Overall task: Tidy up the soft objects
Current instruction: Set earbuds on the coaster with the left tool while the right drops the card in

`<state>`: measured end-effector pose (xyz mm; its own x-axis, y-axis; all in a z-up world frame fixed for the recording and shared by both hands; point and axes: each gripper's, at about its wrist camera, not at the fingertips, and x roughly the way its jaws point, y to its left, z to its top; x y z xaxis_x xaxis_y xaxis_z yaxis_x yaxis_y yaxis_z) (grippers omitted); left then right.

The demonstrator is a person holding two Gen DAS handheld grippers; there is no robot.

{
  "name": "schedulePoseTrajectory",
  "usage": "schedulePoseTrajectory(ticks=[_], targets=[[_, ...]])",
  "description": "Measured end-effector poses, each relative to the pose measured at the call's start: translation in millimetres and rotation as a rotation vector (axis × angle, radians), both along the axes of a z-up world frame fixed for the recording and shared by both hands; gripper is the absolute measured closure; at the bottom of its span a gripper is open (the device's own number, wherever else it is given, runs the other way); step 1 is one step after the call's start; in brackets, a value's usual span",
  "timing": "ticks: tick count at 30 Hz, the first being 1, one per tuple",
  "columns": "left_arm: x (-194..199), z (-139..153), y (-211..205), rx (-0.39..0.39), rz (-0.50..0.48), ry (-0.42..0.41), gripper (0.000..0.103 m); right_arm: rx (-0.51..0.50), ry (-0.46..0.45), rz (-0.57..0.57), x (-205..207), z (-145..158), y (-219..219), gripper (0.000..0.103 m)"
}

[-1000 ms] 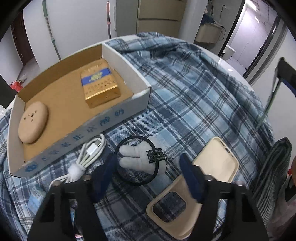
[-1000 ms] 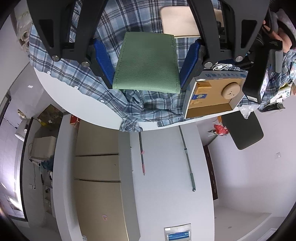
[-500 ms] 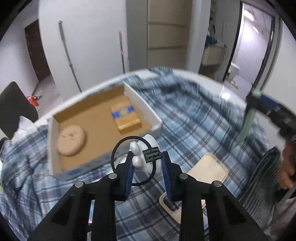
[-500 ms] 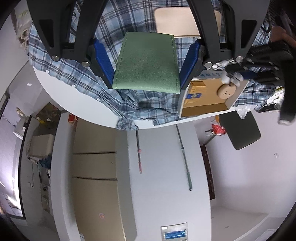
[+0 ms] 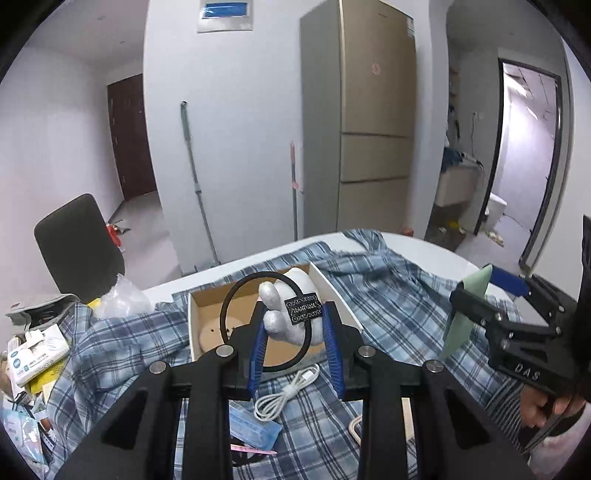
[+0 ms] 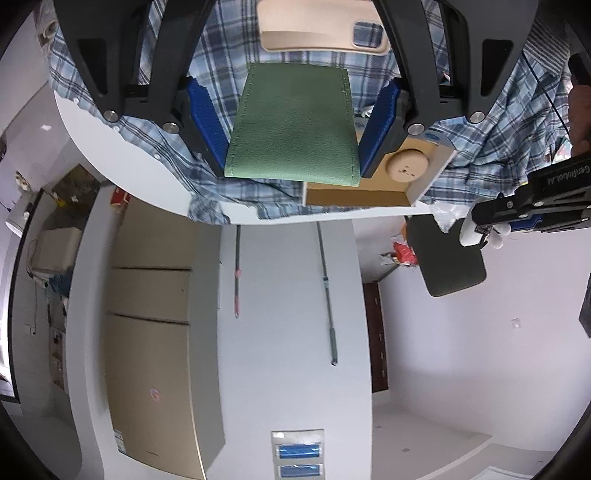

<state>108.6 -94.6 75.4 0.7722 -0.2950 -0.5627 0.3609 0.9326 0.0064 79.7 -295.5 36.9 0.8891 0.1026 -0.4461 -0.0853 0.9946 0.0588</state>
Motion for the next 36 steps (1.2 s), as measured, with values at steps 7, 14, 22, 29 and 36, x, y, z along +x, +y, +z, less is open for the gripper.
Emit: schedulePoseTrajectory(ticks=[7,14,22,29,36], targets=[[17,19,18,-0.072,0.055,-0.011,0.072,0.012,-0.015,0.073,33,23,22,0.034],[70,27,29,-0.113,0.166,-0.010,0.072,0.014,0.076,0.152,102,21,46,0.034],[123,-2,39,-0.110,0.196,0.089,0.072,-0.003,0.198,0.156,154,-21,70,0.034],[149,-38,47,-0.105,0.205,0.168,0.072,-0.007,0.290,0.159,174,-56,81,0.034],[159,-64,51,-0.101,0.202,0.209,0.066,-0.014,0.345,0.165,185,-80,84,0.034]])
